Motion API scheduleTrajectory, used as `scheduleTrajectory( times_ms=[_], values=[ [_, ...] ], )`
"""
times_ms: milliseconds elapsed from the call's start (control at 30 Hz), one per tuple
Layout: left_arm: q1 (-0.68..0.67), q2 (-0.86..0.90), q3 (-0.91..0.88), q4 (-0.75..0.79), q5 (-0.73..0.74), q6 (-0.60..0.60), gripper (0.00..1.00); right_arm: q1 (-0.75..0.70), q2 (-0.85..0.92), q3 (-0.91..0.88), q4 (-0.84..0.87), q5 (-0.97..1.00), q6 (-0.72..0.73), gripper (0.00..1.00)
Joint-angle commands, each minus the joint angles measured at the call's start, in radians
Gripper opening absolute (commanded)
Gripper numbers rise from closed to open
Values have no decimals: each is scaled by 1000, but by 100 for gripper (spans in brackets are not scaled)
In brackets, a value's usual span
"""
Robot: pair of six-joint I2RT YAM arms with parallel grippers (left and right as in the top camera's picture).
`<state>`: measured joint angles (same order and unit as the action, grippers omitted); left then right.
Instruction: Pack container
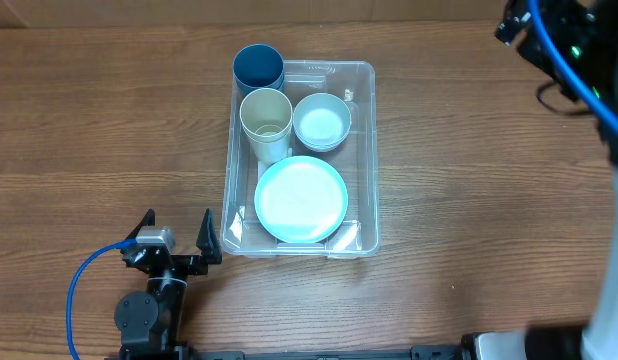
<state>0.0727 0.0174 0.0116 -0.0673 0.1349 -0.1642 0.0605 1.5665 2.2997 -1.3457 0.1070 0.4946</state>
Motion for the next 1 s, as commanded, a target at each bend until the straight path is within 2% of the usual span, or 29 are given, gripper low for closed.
scheduleTrajectory(
  times_ms=[0,67,233,467,500,700,867,967],
  values=[
    [6,-13,-7,1,-7,23,100,25,-204,-292,244,-94,4,100],
    [6,-13,-7,1,-7,23,100,25,-320,-447,368,-132,4,100],
    [6,-13,-7,1,-7,23,100,24,-562,-734,477,-139,4,100],
    [6,-13,-7,1,-7,23,100,24,-856,-1156,762,-139,-31,100],
    [6,-13,-7,1,-7,23,100,24,-917,-1263,822,-148,-58,100],
    [6,-13,-7,1,-7,23,100,24,-1104,-1611,1052,-264,-257,100],
    [6,-13,-7,1,-7,23,100,24,-1270,-1878,1242,-294,-260,100],
    [6,-13,-7,1,-7,23,100,24,-1322,-1980,1309,-311,-260,100]
  ],
)
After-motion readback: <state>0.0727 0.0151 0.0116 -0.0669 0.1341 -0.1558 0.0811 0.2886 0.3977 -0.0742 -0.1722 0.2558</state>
